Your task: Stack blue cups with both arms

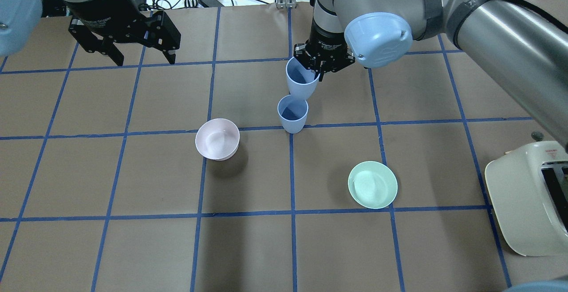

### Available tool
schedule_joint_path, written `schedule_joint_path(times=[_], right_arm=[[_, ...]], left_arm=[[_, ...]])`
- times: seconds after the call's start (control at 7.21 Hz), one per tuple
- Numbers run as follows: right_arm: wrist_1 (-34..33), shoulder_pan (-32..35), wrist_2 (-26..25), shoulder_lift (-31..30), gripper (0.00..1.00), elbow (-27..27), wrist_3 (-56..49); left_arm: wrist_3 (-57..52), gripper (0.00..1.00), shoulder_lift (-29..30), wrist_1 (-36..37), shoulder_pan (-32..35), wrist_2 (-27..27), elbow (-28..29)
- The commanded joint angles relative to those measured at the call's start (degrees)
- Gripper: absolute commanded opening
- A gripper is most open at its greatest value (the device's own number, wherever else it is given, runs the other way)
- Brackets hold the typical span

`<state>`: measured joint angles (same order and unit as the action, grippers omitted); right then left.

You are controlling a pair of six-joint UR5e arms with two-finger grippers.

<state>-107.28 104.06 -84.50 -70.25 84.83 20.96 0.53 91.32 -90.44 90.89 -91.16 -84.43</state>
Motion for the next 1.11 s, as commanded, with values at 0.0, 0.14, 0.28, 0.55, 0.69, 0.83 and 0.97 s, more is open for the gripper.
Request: schedule_joint_path(times=[0.0,0.14,0.28,0.55,0.69,0.83,0.97], right_arm=[[-0.03,1.32,-0.40,0.90,0.00,0.25,1.72],[-0.12,1.67,-0.06,0.82,0.00,0.60,2.41],[-0.12,1.67,-0.23,0.82,0.00,1.04,2.33],[-0.12,1.93,-0.49,0.47,0.00,1.92,2.07],[-0.12,2.02,-0.58,0.46,0.00,2.01,1.89],[-0.12,2.03,-0.50,0.46,0.00,2.18,1.89],[-0.21,2.03,-0.32,0.46,0.00,2.62,2.07]], left_arm=[[-0.09,1.00,-0.09,0.00,-0.01,-0.07,0.05],[0.00,1.00,-0.09,0.00,-0.01,-0.07,0.05],[-0.09,1.00,-0.09,0.00,-0.01,-0.07,0.14],[-0.09,1.00,-0.09,0.00,-0.01,-0.07,0.14],[0.00,1.00,-0.09,0.00,-0.01,-0.07,0.14],[-0.09,1.00,-0.09,0.00,-0.01,-0.07,0.14],[-0.09,1.00,-0.09,0.00,-0.01,-0.07,0.14]])
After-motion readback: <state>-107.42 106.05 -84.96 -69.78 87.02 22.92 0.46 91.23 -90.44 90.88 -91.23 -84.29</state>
